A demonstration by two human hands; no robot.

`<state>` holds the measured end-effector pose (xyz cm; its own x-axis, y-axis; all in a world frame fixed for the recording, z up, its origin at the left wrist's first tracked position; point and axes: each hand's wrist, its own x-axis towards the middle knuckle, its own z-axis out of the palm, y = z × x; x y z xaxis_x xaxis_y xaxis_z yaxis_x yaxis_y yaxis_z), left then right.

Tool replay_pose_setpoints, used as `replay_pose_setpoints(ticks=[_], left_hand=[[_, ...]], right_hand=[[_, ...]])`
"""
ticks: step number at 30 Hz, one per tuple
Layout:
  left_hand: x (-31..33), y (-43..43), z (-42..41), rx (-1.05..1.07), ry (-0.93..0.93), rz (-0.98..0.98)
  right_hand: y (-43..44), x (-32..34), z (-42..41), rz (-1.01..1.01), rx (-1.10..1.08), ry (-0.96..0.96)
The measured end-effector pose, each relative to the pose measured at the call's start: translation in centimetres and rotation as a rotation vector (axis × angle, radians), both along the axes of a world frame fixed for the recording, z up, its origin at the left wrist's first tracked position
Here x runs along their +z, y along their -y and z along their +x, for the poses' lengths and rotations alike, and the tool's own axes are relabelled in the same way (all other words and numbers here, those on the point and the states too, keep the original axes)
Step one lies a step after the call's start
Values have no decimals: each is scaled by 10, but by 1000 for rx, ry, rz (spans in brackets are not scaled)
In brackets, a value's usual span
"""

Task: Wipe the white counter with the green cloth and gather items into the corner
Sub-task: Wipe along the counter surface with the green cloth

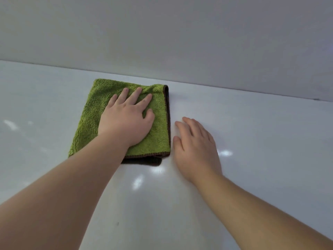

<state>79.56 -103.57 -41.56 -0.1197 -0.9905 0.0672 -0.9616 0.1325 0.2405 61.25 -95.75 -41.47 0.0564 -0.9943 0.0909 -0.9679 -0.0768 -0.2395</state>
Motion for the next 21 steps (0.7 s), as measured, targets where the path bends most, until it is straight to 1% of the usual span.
replay_pose_setpoints(ticks=[6, 9, 13, 21], left_hand=[[2, -59, 9, 24, -4, 4], [3, -92, 11, 27, -10, 15], [5, -138, 16, 31, -14, 34], [11, -237, 29, 85, -34, 54]], right_hand=[[1, 0, 0, -46, 12, 52], [1, -1, -1, -33, 28, 71], [1, -1, -1, 18, 28, 35], [-3, 0, 0, 56, 65, -35]])
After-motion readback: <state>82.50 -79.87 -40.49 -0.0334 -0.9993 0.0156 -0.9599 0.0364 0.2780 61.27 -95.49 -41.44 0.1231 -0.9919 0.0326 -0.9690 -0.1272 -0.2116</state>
